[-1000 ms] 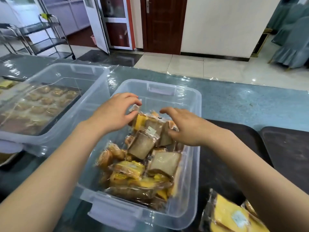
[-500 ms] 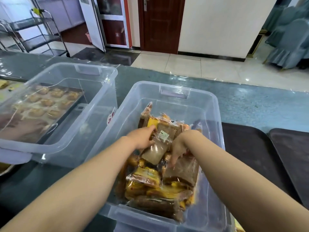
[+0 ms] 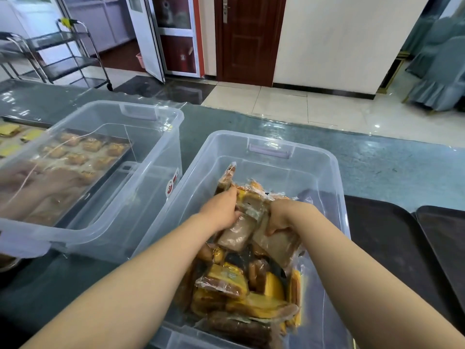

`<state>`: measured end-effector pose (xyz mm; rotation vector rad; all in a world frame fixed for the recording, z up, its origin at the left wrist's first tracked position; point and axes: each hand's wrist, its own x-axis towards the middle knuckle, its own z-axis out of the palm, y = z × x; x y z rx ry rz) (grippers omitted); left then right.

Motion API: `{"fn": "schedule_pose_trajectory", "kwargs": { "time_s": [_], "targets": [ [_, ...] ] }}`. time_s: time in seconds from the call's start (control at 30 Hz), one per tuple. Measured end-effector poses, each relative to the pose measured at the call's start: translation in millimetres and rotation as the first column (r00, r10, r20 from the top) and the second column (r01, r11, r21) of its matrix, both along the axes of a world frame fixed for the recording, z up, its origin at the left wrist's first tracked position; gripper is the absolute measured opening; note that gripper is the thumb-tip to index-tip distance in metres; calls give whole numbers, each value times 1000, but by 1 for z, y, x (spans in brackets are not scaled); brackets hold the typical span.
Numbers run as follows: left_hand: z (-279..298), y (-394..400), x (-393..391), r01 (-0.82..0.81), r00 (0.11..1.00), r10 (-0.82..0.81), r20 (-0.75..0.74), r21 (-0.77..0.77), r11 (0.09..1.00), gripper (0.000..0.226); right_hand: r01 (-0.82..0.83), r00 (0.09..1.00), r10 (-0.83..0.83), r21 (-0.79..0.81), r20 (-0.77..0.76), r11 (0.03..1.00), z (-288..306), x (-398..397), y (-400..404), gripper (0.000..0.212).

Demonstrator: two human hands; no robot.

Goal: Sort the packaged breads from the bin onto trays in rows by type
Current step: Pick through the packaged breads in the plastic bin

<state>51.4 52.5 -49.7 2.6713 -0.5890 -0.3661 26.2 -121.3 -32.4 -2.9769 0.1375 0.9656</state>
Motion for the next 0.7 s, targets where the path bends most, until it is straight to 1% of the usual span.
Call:
{"fn": "schedule_pose_trajectory", "kwargs": {
  "time_s": [0.07, 0.17, 0.23, 0.27, 0.33, 0.43, 0.5, 0.57, 0.7],
  "targets": [
    [7, 5, 8, -66, 997, 66, 45, -9, 998, 43, 30, 994, -32, 22, 104, 999, -2, 5, -3, 49],
    [17, 12, 17, -145, 977, 148, 154, -28, 989, 36, 16, 960, -28, 43, 280, 999, -1, 9, -4, 34],
    [17, 14, 19, -153, 969, 159, 191, -46, 987, 30, 0, 940, -26, 76, 339, 997, -1, 10, -4, 31],
    [16, 15, 19, -144, 967, 150, 208, -44, 989, 27, -18, 944, -11, 86, 329, 996, -2, 11, -3, 31],
    [12, 14, 17, -126, 963, 129, 238, -28, 992, 23, -50, 965, 30, 73, 259, 996, -7, 11, 0, 32],
    [7, 14, 17, -126, 966, 128, 226, -22, 992, 26, -112, 981, 107, 21, 164, 993, -14, 9, 7, 36],
    [5, 13, 17, -125, 969, 128, 211, -27, 992, 31, -144, 978, 140, 12, 156, 989, -16, 9, 7, 35],
    [3, 13, 17, -118, 974, 124, 191, -42, 992, 30, -154, 973, 149, 15, 176, 988, -17, 9, 6, 35],
    [-3, 15, 20, -113, 986, 116, 119, -31, 993, 34, -172, 975, 166, 25, 149, 985, -16, 9, 6, 41]
  ]
}}
